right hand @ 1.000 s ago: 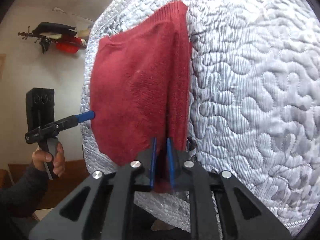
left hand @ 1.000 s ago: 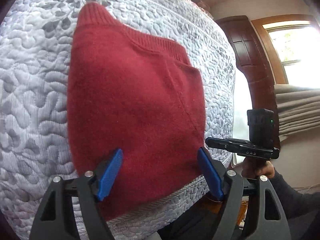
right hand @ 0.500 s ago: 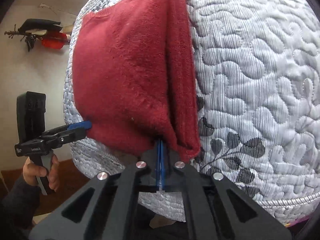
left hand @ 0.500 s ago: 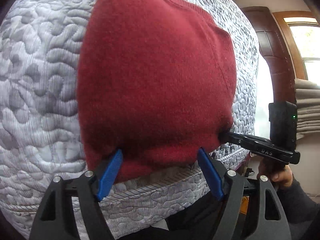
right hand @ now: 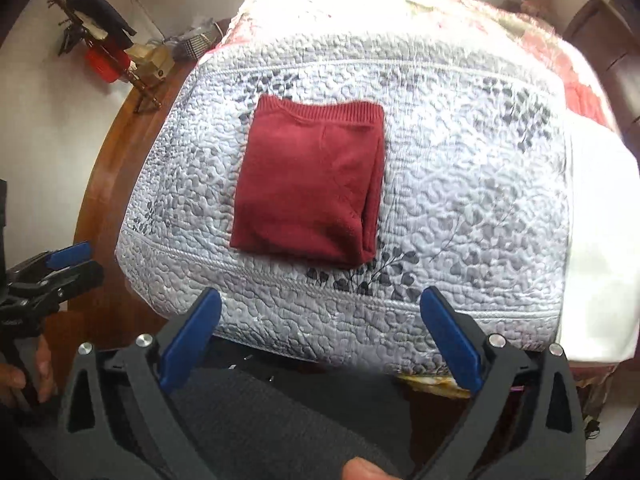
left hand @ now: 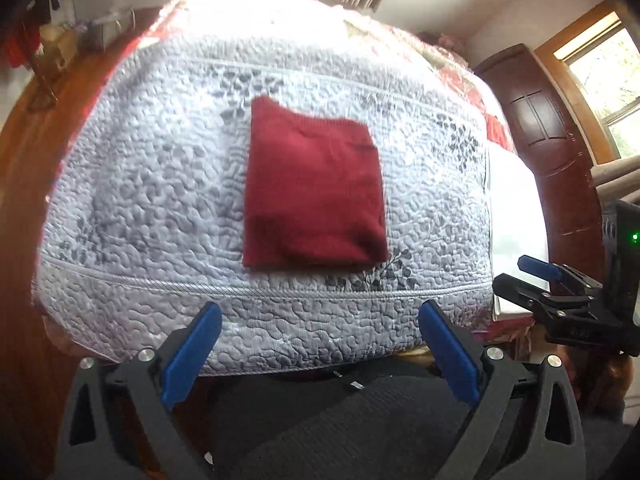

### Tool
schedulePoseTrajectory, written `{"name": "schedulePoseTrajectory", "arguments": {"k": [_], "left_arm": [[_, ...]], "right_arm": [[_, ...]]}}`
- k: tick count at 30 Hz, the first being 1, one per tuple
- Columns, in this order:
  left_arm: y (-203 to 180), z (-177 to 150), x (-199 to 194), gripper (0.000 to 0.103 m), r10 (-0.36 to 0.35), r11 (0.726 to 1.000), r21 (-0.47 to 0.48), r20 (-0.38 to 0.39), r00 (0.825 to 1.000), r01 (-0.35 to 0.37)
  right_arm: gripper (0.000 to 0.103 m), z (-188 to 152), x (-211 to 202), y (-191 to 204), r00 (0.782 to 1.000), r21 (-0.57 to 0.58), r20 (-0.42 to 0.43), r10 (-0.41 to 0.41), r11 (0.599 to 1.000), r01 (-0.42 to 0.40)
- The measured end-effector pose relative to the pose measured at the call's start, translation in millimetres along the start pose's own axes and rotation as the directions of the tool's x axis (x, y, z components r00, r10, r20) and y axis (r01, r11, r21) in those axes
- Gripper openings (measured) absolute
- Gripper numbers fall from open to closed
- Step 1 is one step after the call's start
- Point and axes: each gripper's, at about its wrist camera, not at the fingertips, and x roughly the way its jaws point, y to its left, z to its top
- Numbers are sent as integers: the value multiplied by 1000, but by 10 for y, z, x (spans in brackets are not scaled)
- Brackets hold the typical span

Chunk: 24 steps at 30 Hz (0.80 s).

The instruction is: Fold small clothes

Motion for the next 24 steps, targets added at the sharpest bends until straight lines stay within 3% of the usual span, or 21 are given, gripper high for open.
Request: {"name": "schedulePoseTrajectory", "arguments": {"k": [3,6,9,18,24], "left_arm": [[-164,-14,-530,99,78,996,39,94,992,-82],[-197,9,-847,99,35,999,4,117,993,-35],[-266,48,-1044,99,35,999,0,158,987,-35],[-422,-52,-938,99,22,1000,17,140,990,-25],[-519,-111,-918,99,28,998,44,132,991,-34]], "right_arm": [[99,74,-376,190,998,-12,65,-13,1000,14],[99,94,-708,343,990,-38,130,-56,997,61],[99,82,-899,432,983,-47,166,-82,995,91],[99,-44,-1036,494,973,-30,175,-153,987,160],[99,-143,-1007,486,976,-18,160,-145,989,150]]}}
